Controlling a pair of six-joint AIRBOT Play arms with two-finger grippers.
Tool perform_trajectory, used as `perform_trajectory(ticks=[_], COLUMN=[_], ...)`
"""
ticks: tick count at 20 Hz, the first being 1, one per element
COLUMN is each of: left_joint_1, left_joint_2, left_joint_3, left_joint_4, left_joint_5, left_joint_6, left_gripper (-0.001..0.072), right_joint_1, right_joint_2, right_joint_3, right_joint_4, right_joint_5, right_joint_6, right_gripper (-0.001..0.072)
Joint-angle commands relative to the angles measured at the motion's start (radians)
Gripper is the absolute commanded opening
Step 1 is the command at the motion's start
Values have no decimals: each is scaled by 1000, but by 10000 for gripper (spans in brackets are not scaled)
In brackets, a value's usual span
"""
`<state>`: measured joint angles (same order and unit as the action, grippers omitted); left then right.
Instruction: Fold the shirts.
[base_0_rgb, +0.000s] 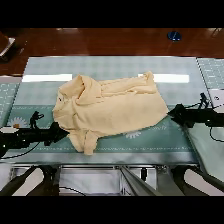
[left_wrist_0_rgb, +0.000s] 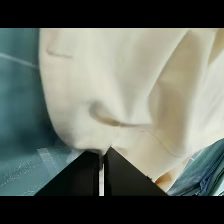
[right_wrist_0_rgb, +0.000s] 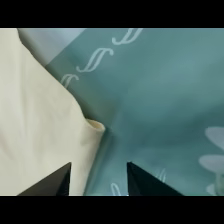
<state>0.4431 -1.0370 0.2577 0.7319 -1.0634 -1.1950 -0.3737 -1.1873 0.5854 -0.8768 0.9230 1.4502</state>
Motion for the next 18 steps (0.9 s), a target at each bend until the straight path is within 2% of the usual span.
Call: perform_trajectory(ticks=[1, 3, 4, 6, 8, 10, 13, 16, 18], left_joint_1=[-1, -1, -1, 0, 5, 14, 15, 14, 20], left_joint_2=[-1, -1, 0, 3, 25, 75, 138, 173, 209], left_joint_3=[0, 0, 0, 21, 122, 304, 668, 1009, 1194], left_joint_4=[4, 3, 0, -13, -70, -188, -336, -335, -226], left_joint_5=[9, 10, 10, 8, -46, -88, -52, -33, -38], left_joint_6=[6, 6, 6, 25, 40, 58, 58, 57, 20], left_gripper=[21, 21, 21, 21, 21, 21, 21, 21, 21], right_joint_1=[55, 111, 138, 181, 192, 191, 191, 191, 185], right_joint_2=[-114, -170, -199, -244, -244, -207, -133, -24, 89], right_joint_3=[34, 83, 117, 196, 333, 547, 923, 1193, 1261], right_joint_4=[98, 129, 127, 129, 126, 80, 22, -33, -82], right_joint_5=[-18, -41, -48, -18, 78, 175, 246, 294, 301], right_joint_6=[-43, -56, -56, -103, -131, -125, -86, -56, -51], right_gripper=[404, 400, 360, 22, 19, 18, 18, 18, 18])
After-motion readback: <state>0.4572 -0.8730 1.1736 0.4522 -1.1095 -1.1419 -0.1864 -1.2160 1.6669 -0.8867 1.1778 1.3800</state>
